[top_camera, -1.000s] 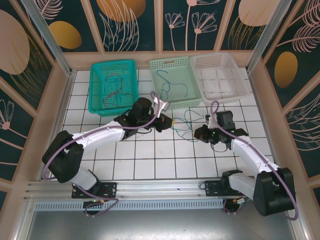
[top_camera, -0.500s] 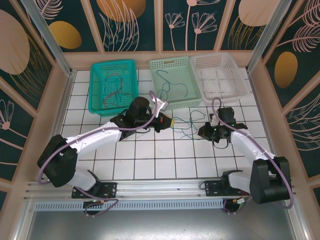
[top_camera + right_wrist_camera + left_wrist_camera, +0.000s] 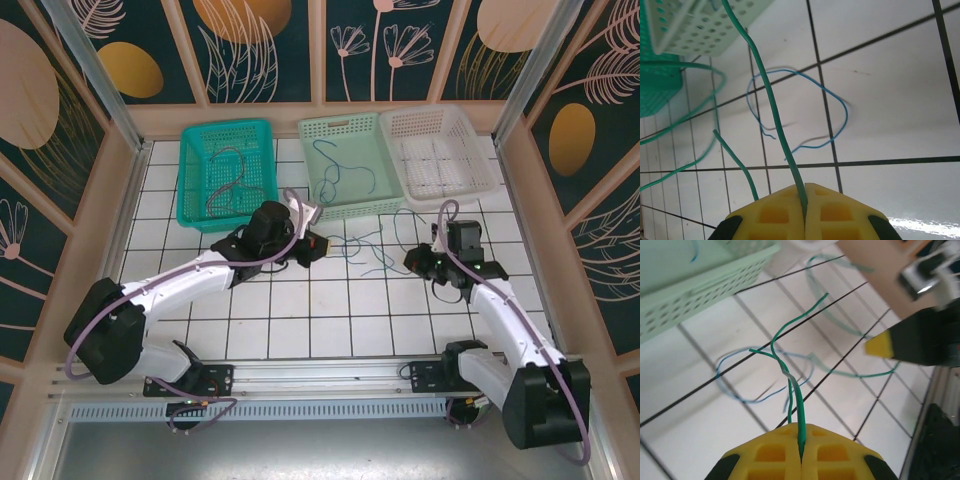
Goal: Untangle the cables
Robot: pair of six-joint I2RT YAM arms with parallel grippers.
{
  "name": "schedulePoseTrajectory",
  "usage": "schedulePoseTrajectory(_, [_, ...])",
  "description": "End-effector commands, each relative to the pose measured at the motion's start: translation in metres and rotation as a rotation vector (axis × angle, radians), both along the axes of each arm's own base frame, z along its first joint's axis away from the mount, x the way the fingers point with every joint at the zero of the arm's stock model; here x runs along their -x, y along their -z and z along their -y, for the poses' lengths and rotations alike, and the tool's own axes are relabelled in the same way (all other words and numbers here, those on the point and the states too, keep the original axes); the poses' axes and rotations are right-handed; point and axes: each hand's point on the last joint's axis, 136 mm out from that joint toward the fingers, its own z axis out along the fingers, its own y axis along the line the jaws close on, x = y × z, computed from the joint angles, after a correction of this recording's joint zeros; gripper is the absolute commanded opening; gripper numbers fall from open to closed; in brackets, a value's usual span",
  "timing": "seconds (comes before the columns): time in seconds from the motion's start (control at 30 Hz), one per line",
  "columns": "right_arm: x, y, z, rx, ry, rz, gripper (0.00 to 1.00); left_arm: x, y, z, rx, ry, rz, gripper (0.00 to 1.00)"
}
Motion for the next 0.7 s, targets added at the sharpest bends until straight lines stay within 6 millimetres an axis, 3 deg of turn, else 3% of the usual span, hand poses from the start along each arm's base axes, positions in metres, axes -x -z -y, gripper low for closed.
schedulePoseTrajectory(0.0, [0.005,0.006,0.008,0.011,0.055,-0.027,0.0,-0.003,0.007,-0.011,-0.019,-0.059,-0.025,0.0])
schedulePoseTrajectory(0.1, [0.015,0.038,0.024,0.078,0.12,-0.166,0.0,-0.006,-0.007,-0.009,0.032,-0.07,0.001,0.0])
schedulePoseTrajectory(0.23, [0.016,0.062,0.021,0.074,0.114,-0.285,0.0,-0.007,-0.02,-0.001,0.069,-0.043,0.017,0.0])
schedulePoseTrajectory(0.27, [0.013,0.062,0.022,0.077,0.117,-0.282,0.13,-0.006,-0.021,0.0,0.072,-0.033,0.02,0.0])
schedulePoseTrajectory(0.3, [0.01,0.062,0.022,0.078,0.118,-0.278,0.33,-0.007,-0.023,0.001,0.076,-0.028,0.023,0.0])
schedulePoseTrajectory(0.33, [0.007,0.06,0.023,0.08,0.119,-0.266,0.61,-0.007,-0.025,0.002,0.078,-0.024,0.028,0.0])
schedulePoseTrajectory(0.37, [0.005,0.057,0.023,0.082,0.121,-0.254,0.74,-0.007,-0.027,0.003,0.082,-0.022,0.033,0.0])
schedulePoseTrajectory(0.4, [0.003,0.053,0.024,0.086,0.124,-0.241,0.8,-0.008,-0.028,0.003,0.086,-0.021,0.038,0.0])
schedulePoseTrajectory(0.57, [-0.007,0.01,0.02,0.024,0.154,-0.111,0.81,-0.011,-0.036,0.008,0.116,-0.021,0.051,0.0])
schedulePoseTrajectory(0.67, [-0.012,-0.02,0.01,-0.095,0.17,-0.023,0.76,-0.014,-0.044,0.011,0.15,-0.027,0.066,0.0])
